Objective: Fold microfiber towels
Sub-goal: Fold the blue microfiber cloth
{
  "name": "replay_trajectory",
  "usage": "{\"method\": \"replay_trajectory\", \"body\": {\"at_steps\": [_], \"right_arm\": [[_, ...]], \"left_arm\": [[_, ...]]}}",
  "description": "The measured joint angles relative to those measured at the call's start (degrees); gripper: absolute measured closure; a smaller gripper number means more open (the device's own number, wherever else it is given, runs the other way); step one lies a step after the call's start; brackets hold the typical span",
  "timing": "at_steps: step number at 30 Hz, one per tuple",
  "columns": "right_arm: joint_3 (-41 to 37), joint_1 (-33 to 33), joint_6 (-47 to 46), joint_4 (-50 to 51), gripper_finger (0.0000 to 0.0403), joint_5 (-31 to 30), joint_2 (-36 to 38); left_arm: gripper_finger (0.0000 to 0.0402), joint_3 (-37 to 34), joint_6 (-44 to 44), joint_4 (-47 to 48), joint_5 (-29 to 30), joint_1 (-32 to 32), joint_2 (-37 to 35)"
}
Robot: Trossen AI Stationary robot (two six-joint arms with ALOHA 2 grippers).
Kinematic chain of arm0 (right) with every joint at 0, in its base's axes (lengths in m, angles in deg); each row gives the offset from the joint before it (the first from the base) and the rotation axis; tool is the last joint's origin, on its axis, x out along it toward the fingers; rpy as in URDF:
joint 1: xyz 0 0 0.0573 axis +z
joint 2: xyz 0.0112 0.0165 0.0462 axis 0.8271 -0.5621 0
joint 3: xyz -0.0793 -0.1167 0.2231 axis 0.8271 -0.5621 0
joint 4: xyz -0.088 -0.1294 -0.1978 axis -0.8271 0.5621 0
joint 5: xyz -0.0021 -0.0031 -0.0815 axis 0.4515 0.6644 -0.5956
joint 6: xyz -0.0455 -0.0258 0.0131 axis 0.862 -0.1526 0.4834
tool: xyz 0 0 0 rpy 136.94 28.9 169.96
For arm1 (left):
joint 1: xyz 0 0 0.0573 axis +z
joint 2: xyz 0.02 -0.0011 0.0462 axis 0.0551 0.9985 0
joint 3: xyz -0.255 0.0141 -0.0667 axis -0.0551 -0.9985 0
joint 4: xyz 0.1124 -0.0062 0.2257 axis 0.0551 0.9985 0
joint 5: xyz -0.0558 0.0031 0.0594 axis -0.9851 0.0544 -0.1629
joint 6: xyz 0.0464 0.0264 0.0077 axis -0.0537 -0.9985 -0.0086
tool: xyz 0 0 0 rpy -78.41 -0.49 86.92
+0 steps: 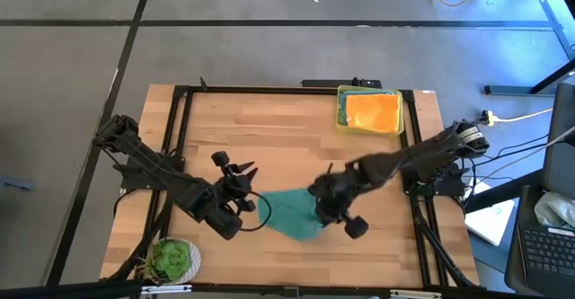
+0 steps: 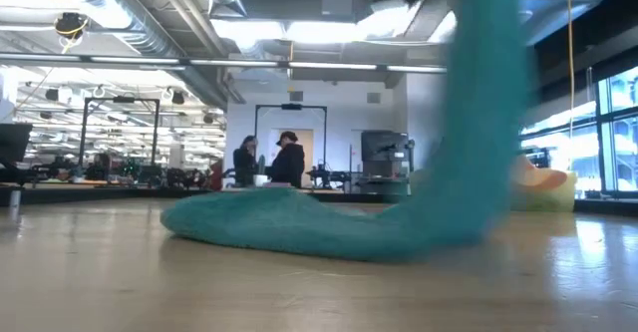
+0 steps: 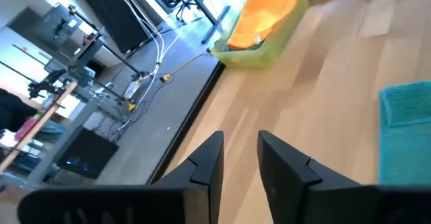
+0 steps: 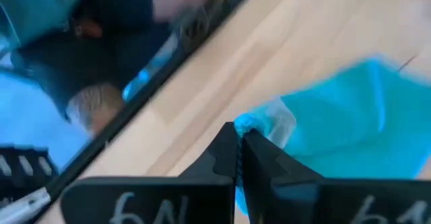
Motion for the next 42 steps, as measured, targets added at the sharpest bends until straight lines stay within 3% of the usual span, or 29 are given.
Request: {"method": "replay_trajectory", "body": {"at_steps": [4,9,13,19,26,33,37,42], "right_arm": [[-13.0,2.7,-8.2,-10.2,0.0393,-2.6,0.0],[-26.6,5.6,-17.5,-27.0,0.0393,-4.2,0.0],[-32.7,7.5,-20.7,-33.8,0.0393,-8.5,0.0],[-35.6,9.1,-21.3,-34.9,0.0393,-17.4,0.0],[-35.7,11.3,-18.8,-36.0,0.0393,-19.4,0.0],[-35.7,13.1,-18.7,-37.1,0.0393,-21.4,0.1],[-35.7,14.0,-18.7,-37.1,0.0393,-21.5,0.1],[-35.7,14.2,-18.6,-37.2,0.0387,-22.2,0.1]], "left_arm": [[0.0317,0.0,-0.3,-3.3,-1.8,0.8,0.0],[0.0317,0.0,-0.4,-9.7,-11.7,4.0,0.9],[0.0317,0.0,-3.1,-17.1,-19.7,6.6,4.1],[0.0317,0.0,-6.0,-25.5,-38.0,11.1,9.9],[0.0317,0.0,-7.6,-29.0,-42.9,15.5,16.4],[0.0317,0.0,-7.9,-40.5,-59.2,19.6,24.4],[0.0317,0.0,-7.5,-37.9,-60.0,19.8,27.6],[0.0317,0.5,-7.8,-35.5,-56.8,20.2,29.9]]}}
